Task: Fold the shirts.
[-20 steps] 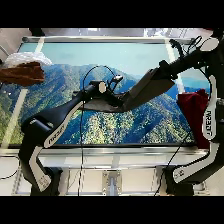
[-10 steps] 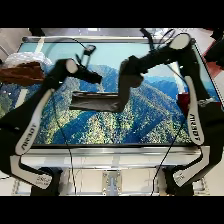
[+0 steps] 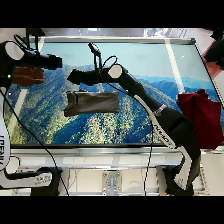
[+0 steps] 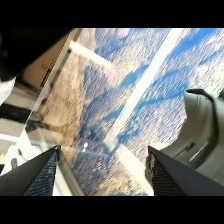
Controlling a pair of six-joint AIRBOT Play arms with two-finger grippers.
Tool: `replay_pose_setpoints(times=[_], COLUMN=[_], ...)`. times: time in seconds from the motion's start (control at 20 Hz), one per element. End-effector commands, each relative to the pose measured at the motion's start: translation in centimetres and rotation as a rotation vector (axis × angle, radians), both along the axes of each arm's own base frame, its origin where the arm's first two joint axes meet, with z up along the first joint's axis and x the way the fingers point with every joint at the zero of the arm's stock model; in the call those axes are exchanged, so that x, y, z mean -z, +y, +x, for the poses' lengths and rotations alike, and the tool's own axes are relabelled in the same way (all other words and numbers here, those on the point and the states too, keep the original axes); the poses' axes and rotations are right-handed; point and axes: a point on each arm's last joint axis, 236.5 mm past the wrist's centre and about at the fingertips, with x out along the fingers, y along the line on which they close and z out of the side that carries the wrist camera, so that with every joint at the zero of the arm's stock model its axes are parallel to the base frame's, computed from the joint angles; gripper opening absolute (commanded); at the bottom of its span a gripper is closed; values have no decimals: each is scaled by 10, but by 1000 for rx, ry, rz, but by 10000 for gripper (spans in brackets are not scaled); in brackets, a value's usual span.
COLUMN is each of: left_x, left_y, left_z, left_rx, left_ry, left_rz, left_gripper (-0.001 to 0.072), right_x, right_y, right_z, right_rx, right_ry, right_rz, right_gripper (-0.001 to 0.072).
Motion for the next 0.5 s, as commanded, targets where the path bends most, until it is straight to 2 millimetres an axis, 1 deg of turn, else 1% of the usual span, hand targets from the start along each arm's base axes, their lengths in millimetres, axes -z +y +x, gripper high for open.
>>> replay_pose_setpoints(times=[0.0, 0.05, 0.1, 0.15, 0.2, 0.25, 0.3, 0.35, 0.4, 0.45], left_x=[0, 0, 1, 1, 1, 2, 2, 3, 5, 6], left_y=[13, 13, 13, 13, 13, 13, 13, 13, 13, 13], left_z=[-7, -7, -7, -7, -7, -7, -6, -6, -7, -7], left_rx=[-18, -18, -17, -17, -15, -15, -15, -15, -15, -15], left_ry=[24, 25, 25, 26, 26, 27, 28, 29, 32, 36], left_rz=[4, 4, 5, 5, 7, 7, 7, 7, 7, 7], left_gripper=[14, 14, 14, 14, 14, 14, 14, 14, 14, 14], right_x=[19, 39, 62, 85, 105, 119, 130, 140, 152, 164], right_y=[-49, -88, -129, -171, -211, -238, -255, -267, -273, -274], right_z=[25, 33, 40, 44, 45, 45, 43, 39, 32, 24], right_rx=[10, 12, 32, 72, 115, 145, 161, 166, 160, 146], right_ry=[-32, 11, 80, 161, 254, 338, 405, 468, 537, 602], right_rz=[-148, -255, -361, -456, -520, -531, -520, -499, -473, -444], right_gripper=[616, 613, 587, 562, 562, 563, 563, 563, 563, 563])
